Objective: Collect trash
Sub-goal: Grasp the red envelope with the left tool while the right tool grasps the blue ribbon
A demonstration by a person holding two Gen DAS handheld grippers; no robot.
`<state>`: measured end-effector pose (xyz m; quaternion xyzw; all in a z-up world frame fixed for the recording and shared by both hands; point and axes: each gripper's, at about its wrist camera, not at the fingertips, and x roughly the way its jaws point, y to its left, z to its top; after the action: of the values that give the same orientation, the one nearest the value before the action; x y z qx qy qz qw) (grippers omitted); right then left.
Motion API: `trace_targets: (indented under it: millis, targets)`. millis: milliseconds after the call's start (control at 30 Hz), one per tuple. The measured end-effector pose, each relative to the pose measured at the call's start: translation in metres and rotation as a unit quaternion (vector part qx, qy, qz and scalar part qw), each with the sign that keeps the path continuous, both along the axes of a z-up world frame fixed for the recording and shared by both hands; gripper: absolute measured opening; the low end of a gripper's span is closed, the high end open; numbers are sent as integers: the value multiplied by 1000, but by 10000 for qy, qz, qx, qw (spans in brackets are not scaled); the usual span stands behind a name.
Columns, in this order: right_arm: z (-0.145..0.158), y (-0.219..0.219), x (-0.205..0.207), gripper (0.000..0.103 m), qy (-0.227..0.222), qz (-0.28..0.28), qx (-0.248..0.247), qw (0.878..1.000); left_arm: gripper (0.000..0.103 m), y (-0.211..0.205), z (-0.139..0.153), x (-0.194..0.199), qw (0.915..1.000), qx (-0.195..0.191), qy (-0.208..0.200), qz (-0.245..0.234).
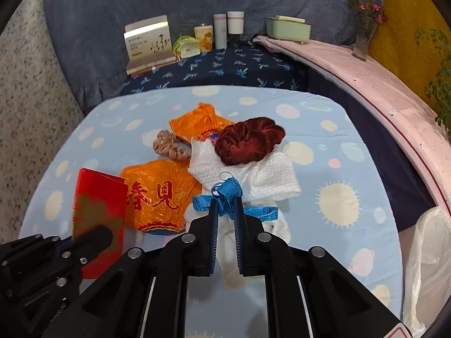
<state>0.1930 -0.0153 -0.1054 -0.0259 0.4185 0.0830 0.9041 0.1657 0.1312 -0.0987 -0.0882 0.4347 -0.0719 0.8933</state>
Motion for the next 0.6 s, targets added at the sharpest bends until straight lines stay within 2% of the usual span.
trace_targets:
  millis: [267, 600]
  targets:
    - [40, -35, -21, 6, -301, -203, 387, 9986, 2, -23, 22, -4, 9994, -26, -194, -276]
    - [69, -95, -48, 5, -666, -738, 407, 9942, 2, -87, 45, -8, 9948, 97, -364, -945]
